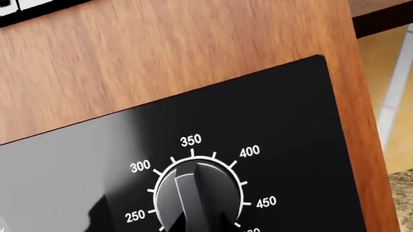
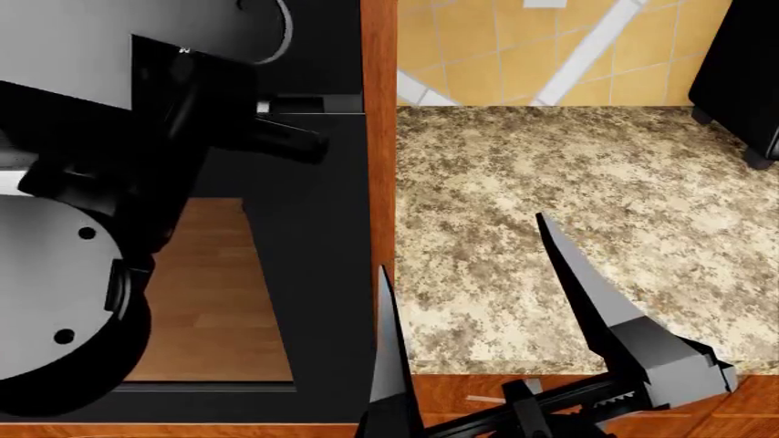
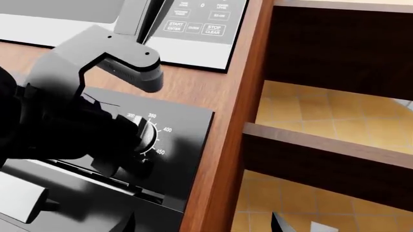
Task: Preheat the oven by turning the temperature knob.
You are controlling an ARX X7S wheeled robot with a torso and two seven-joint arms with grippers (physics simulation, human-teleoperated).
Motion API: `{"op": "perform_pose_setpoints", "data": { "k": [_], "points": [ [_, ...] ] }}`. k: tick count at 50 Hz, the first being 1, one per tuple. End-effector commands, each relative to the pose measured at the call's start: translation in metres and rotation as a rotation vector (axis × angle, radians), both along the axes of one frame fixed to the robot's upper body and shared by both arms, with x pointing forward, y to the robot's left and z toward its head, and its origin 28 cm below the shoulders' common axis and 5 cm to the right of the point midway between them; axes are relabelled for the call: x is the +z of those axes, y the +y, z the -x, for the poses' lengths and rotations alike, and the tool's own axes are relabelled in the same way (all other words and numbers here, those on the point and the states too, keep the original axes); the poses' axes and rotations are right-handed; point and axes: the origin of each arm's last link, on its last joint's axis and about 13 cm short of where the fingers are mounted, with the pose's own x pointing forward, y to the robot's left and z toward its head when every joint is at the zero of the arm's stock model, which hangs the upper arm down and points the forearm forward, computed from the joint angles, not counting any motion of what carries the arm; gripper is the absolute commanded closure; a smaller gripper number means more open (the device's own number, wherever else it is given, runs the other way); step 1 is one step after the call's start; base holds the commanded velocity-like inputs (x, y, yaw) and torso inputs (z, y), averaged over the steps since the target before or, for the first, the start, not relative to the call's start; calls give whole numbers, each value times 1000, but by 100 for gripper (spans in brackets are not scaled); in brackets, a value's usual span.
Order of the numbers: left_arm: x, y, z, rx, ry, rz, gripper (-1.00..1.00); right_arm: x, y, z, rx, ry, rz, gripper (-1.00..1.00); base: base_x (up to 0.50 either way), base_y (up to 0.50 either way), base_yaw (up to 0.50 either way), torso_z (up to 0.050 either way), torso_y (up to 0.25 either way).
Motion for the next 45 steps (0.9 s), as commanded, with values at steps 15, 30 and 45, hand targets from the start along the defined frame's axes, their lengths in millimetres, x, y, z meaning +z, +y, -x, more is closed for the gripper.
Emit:
{"op": "perform_pose_setpoints", "data": {
  "k": [15, 30, 45],
  "points": [
    [33, 15, -64, 137, 97, 154, 100, 0, 1, 0, 1, 0, -1, -100, 13, -6, -13, 3, 0],
    [25, 18, -64, 128, 178, 49, 100, 0, 1, 0, -1, 0, 0, -100, 13, -7, -15, 2, 0],
    [27, 20, -64, 133, 156, 3, 100, 0, 1, 0, -4, 0, -1, -100, 14, -8, -15, 2, 0]
  ]
}}
